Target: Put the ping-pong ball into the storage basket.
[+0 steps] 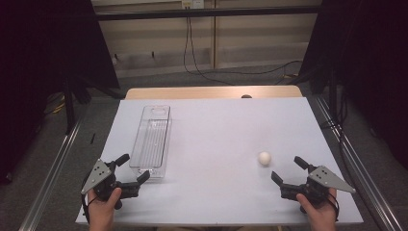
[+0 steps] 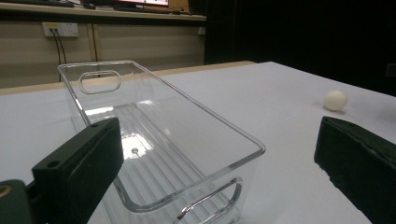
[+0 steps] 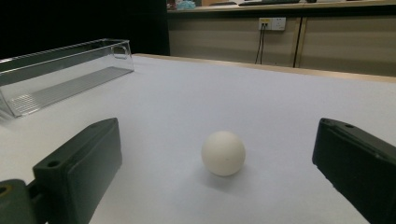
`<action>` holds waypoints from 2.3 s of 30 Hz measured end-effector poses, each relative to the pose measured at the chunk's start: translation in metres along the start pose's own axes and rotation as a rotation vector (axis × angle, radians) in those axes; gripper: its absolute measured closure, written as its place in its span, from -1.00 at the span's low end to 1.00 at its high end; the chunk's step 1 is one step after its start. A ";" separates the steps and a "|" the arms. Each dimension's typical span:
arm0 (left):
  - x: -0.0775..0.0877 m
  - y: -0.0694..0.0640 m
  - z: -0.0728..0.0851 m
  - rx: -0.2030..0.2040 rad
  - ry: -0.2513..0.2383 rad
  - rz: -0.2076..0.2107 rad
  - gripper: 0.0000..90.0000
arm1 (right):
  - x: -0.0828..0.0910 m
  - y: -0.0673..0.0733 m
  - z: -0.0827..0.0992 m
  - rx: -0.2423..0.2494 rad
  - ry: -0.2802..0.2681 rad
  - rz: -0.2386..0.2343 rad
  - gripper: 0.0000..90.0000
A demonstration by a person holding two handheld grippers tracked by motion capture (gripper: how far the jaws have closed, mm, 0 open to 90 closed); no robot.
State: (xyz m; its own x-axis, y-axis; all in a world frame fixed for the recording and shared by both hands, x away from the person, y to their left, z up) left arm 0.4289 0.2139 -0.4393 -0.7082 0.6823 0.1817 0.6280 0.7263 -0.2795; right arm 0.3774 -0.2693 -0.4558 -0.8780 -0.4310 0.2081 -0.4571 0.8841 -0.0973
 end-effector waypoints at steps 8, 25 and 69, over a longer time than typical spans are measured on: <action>0.001 0.000 0.001 -0.001 0.006 0.000 -0.97 | -0.004 0.001 0.001 0.004 0.012 -0.006 -0.98; 0.000 0.000 0.003 -0.017 0.031 0.010 -0.97 | -0.026 -0.005 -0.001 0.030 0.109 0.021 -0.98; -0.001 0.001 0.003 -0.002 0.032 0.015 -0.97 | -0.072 -0.010 0.008 0.061 0.311 -0.016 -0.91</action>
State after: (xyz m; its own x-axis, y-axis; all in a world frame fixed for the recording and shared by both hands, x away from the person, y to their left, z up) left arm 0.4289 0.2138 -0.4425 -0.6876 0.6957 0.2080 0.6395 0.7158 -0.2805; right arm 0.4440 -0.2487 -0.4771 -0.7896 -0.3605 0.4966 -0.4863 0.8612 -0.1479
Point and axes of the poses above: each handheld gripper's, and its own axes: x roughly backward along the jaws, z roughly out of its underside, y roughly to its left, the point moved 6 cm from there along -x, roughly forward along the jaws, and after that the axes turned 11 degrees about x, right-handed, at the moved point
